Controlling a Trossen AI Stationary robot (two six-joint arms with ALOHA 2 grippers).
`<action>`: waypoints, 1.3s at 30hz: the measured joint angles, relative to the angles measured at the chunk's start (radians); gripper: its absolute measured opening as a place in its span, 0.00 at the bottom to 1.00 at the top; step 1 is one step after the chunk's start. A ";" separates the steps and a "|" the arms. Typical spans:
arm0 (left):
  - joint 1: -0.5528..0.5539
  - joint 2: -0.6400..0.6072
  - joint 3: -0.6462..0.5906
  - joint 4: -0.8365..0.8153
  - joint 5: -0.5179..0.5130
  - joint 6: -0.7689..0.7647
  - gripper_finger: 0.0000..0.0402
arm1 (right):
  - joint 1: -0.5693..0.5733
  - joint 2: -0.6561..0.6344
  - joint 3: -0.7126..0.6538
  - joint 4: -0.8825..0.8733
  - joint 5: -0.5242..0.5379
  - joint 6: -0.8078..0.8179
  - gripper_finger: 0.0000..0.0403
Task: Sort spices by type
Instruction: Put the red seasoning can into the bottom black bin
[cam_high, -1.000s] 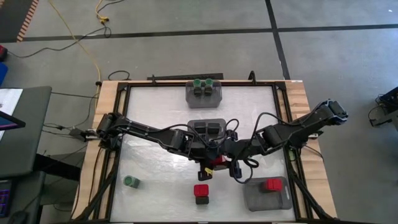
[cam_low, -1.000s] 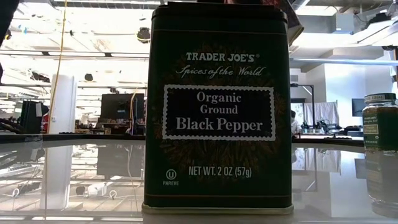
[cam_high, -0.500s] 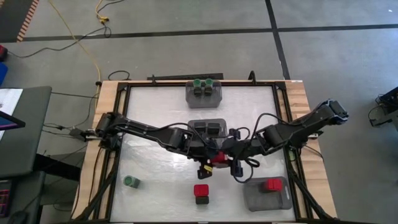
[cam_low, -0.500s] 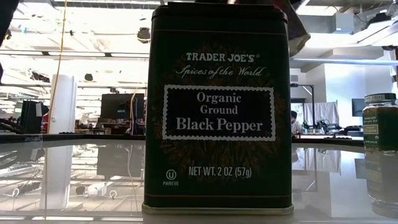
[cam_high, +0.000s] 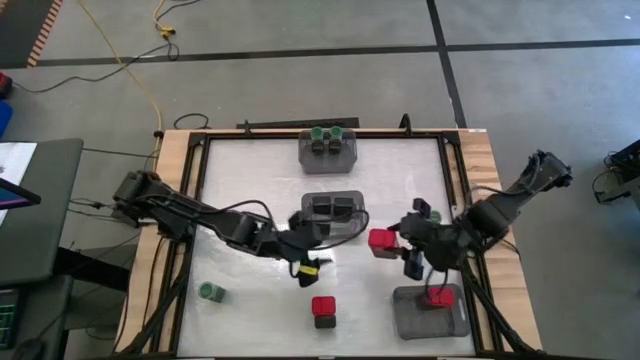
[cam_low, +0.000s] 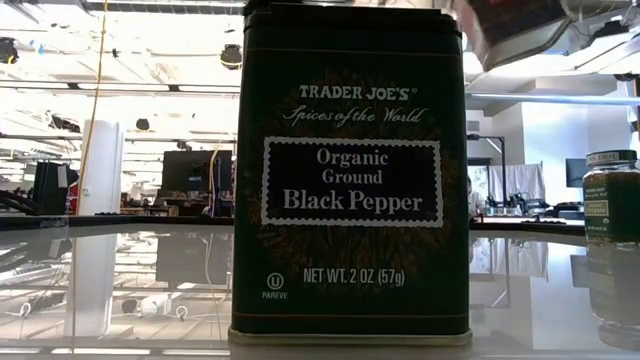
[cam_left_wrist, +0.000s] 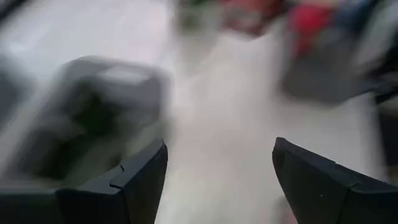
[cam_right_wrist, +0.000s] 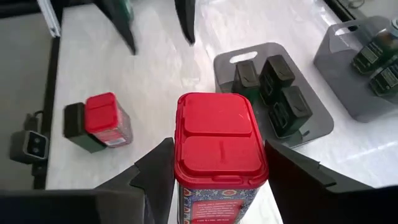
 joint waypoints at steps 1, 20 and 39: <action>0.009 -0.018 -0.056 0.131 0.045 0.023 0.69 | 0.018 -0.005 0.000 -0.005 0.022 0.018 0.59; 0.066 -0.023 -0.234 0.752 0.131 0.264 0.69 | 0.038 0.015 0.000 0.322 0.190 -0.088 0.60; 0.126 -0.024 -0.234 0.796 0.249 0.252 0.69 | -0.091 0.017 0.000 0.500 0.082 -0.294 0.60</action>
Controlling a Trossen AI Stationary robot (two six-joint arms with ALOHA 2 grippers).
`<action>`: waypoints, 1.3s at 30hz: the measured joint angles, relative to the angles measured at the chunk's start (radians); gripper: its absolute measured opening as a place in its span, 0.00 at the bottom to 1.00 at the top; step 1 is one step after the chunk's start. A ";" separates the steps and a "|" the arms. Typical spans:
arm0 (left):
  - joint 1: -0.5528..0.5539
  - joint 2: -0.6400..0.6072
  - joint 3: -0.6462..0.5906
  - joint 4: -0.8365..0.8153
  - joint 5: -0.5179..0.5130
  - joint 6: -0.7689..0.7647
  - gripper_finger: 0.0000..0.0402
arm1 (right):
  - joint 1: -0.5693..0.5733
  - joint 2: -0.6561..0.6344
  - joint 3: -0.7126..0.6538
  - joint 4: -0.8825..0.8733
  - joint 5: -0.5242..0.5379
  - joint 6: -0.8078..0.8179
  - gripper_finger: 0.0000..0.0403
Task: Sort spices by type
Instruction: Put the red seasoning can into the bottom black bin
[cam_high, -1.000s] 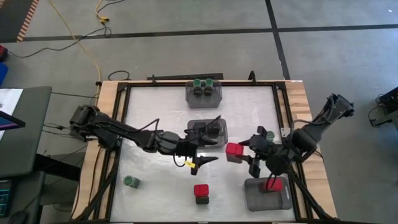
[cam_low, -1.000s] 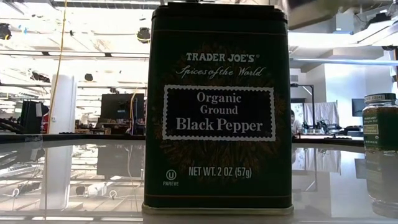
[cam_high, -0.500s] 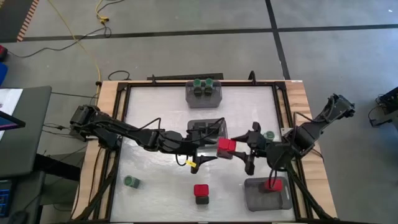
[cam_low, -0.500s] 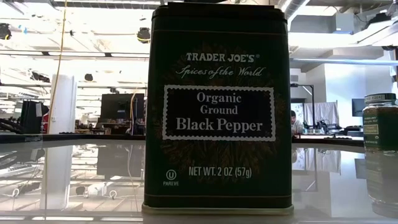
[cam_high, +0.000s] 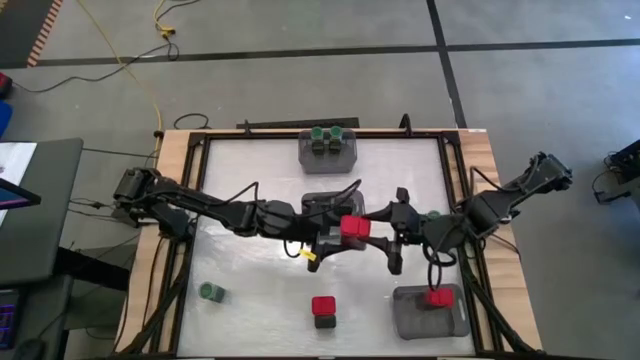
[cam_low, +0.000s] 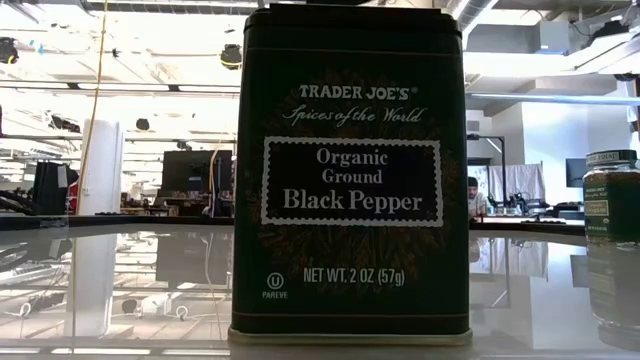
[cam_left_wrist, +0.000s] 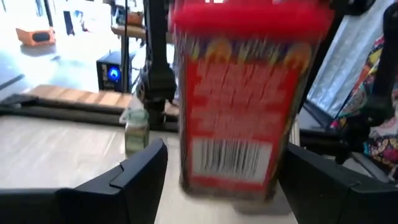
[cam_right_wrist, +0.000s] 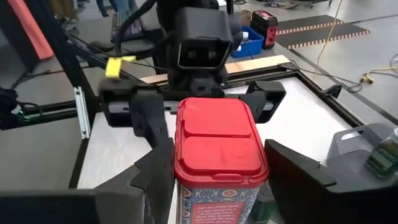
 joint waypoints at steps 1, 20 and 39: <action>0.006 0.000 0.000 0.013 0.005 0.000 0.69 | -0.003 0.000 0.000 -0.001 -0.001 -0.007 0.60; 0.030 -0.001 0.001 0.021 0.085 0.054 0.45 | -0.005 0.001 0.000 -0.002 -0.008 -0.026 0.61; 0.040 0.004 -0.001 -0.090 0.080 0.068 0.45 | -0.024 -0.033 0.020 -0.006 0.006 -0.031 0.71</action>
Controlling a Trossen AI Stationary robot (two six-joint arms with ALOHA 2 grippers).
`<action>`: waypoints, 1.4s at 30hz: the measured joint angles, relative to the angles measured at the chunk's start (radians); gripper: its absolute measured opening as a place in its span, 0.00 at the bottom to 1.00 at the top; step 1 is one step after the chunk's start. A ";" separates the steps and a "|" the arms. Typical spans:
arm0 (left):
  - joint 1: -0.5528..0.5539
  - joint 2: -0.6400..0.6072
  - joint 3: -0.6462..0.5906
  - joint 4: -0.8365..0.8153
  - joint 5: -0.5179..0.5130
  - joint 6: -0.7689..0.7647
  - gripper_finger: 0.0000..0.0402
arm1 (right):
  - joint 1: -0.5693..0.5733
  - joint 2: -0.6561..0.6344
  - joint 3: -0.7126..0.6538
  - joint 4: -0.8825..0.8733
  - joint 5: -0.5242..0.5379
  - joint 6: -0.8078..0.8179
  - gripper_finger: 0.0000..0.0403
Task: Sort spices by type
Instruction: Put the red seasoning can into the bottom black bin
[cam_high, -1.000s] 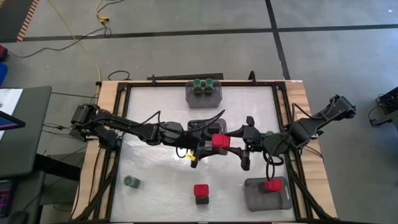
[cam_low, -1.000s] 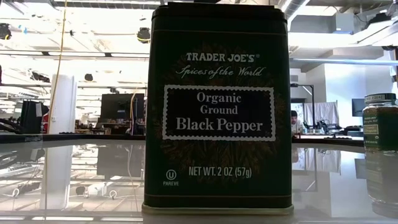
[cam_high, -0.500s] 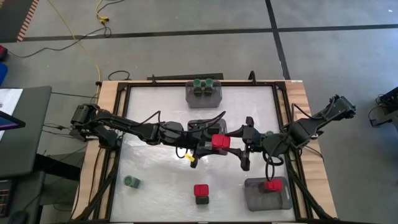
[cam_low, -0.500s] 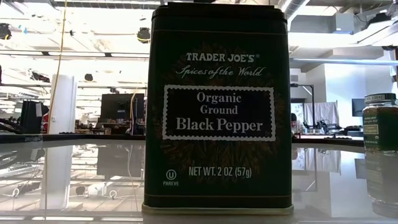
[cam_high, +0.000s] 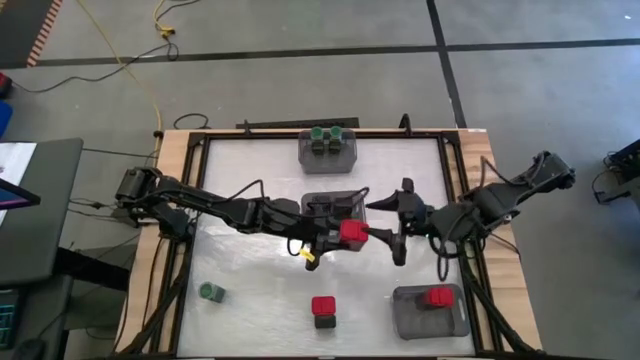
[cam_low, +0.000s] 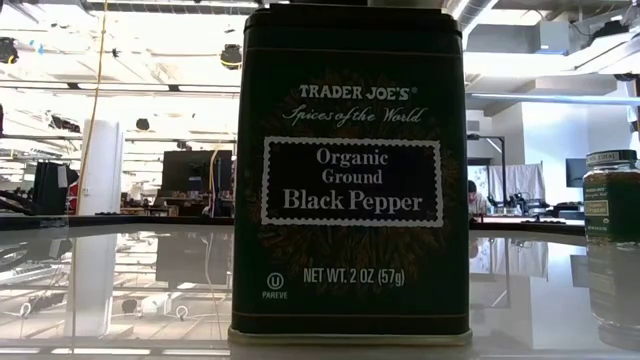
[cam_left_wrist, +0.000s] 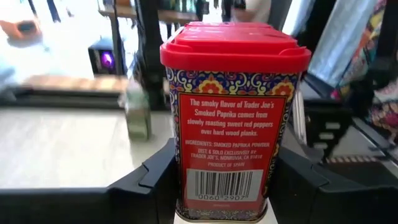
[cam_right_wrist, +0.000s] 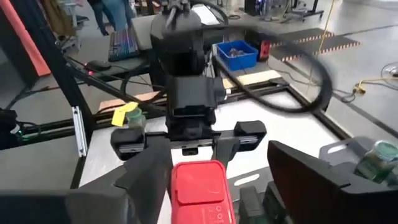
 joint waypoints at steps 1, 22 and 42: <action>0.003 0.000 0.000 -0.022 0.003 -0.004 0.45 | 0.000 -0.007 0.007 -0.004 0.001 -0.005 0.73; 0.026 -0.004 0.001 -0.211 -0.006 0.057 0.46 | -0.014 0.028 0.047 -0.175 -0.119 0.171 0.87; 0.031 -0.004 0.001 -0.270 -0.012 0.061 0.46 | -0.169 0.440 0.421 -0.623 -0.351 0.060 0.87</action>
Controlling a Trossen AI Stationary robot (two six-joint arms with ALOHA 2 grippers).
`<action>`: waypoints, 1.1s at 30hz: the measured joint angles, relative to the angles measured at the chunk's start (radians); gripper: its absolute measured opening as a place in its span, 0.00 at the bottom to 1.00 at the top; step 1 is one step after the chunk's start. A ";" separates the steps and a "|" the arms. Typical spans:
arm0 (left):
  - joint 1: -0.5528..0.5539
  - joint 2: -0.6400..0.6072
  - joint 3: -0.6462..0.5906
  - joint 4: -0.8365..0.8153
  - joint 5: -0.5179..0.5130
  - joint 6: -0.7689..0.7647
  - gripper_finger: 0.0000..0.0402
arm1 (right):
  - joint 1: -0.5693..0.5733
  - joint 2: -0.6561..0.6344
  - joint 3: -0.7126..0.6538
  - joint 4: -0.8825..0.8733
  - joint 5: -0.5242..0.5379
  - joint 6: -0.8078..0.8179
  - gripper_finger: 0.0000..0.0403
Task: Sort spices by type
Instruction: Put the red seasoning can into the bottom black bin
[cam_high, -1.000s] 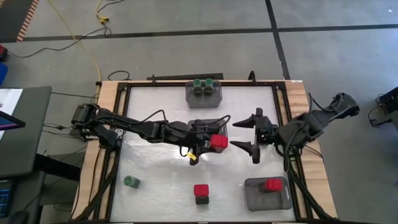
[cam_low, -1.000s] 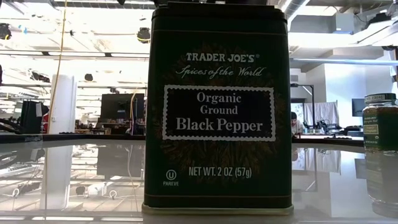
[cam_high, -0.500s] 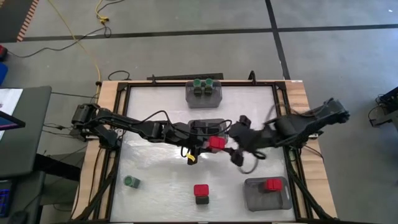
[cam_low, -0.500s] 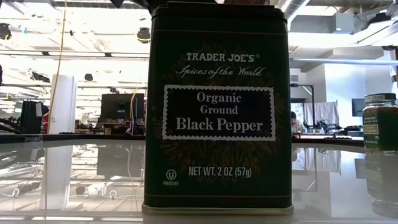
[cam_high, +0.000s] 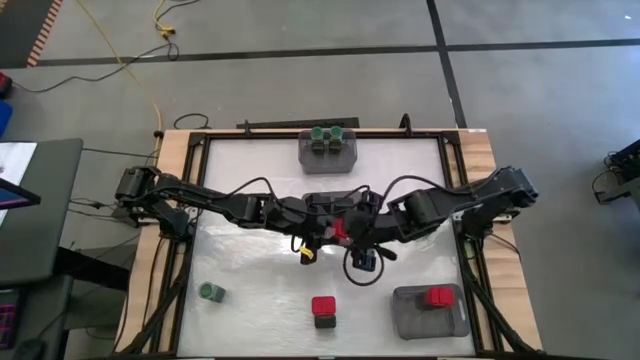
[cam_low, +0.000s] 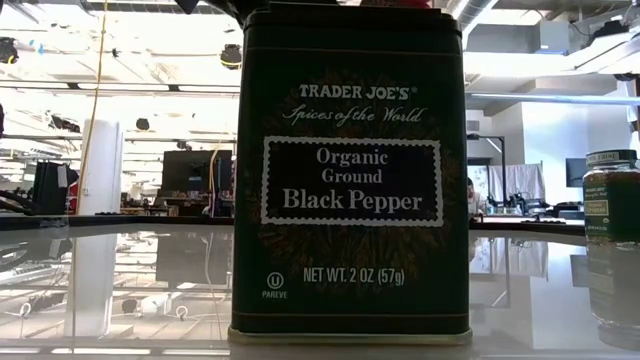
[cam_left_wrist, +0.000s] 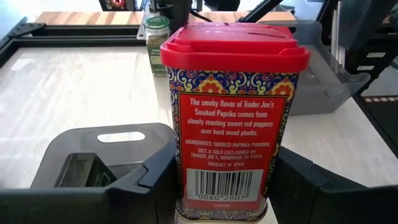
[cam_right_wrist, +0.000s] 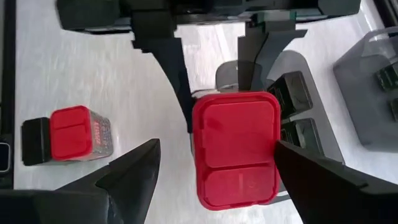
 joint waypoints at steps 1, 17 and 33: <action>0.000 0.000 0.000 -0.004 0.000 0.000 0.46 | -0.004 0.003 0.000 0.000 0.000 0.000 0.87; -0.017 -0.001 0.000 0.002 0.005 0.008 0.46 | -0.029 0.002 0.000 -0.002 -0.018 -0.002 0.80; -0.017 -0.007 0.045 -0.065 0.013 0.060 0.46 | -0.035 0.003 0.000 -0.002 -0.052 0.000 0.75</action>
